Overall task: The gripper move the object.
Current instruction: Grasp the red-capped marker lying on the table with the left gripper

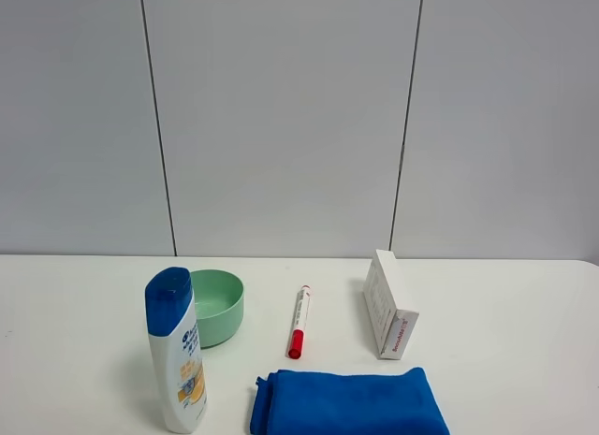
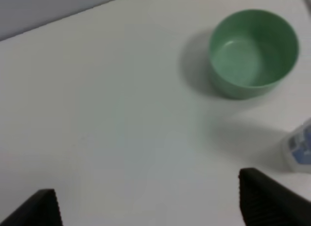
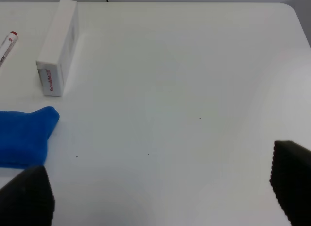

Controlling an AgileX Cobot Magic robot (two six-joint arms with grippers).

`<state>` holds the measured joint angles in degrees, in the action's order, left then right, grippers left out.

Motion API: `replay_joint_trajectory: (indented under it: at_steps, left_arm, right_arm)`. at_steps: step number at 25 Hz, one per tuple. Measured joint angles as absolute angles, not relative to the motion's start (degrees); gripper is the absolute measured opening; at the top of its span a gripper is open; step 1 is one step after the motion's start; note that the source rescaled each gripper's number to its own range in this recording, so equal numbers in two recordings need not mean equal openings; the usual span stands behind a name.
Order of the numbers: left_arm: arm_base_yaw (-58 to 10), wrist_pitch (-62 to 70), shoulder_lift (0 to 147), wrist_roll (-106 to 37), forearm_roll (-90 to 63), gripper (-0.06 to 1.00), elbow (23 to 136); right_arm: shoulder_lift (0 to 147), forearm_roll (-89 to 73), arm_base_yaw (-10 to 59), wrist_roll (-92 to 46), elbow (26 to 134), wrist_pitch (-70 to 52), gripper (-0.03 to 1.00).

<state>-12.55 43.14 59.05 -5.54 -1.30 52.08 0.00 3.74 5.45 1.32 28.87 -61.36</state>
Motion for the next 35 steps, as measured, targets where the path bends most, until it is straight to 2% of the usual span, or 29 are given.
replay_joint_trajectory:
  at_steps: [4, 9, 21, 35]
  left_arm:
    - [-21.46, 37.95, 66.31, 0.75, 0.46, 0.79, 54.52]
    - [-25.05, 35.52, 73.78, 4.87, 0.76, 0.89, 59.19]
    - [-26.25, 37.02, 87.36, 10.73, -3.29, 0.9, 76.52]
    - [-32.98, 30.5, 99.5, 10.98, -11.19, 0.9, 77.84]
  right_arm:
    - [0.0, 3.74, 5.45, 1.32, 28.87, -61.36, 1.0]
    - [0.0, 3.74, 5.45, 1.32, 28.87, -61.36, 1.0]
    - [0.0, 3.74, 5.45, 1.32, 28.87, -61.36, 1.0]
    - [0.03, 3.74, 5.45, 1.32, 28.87, -61.36, 1.0]
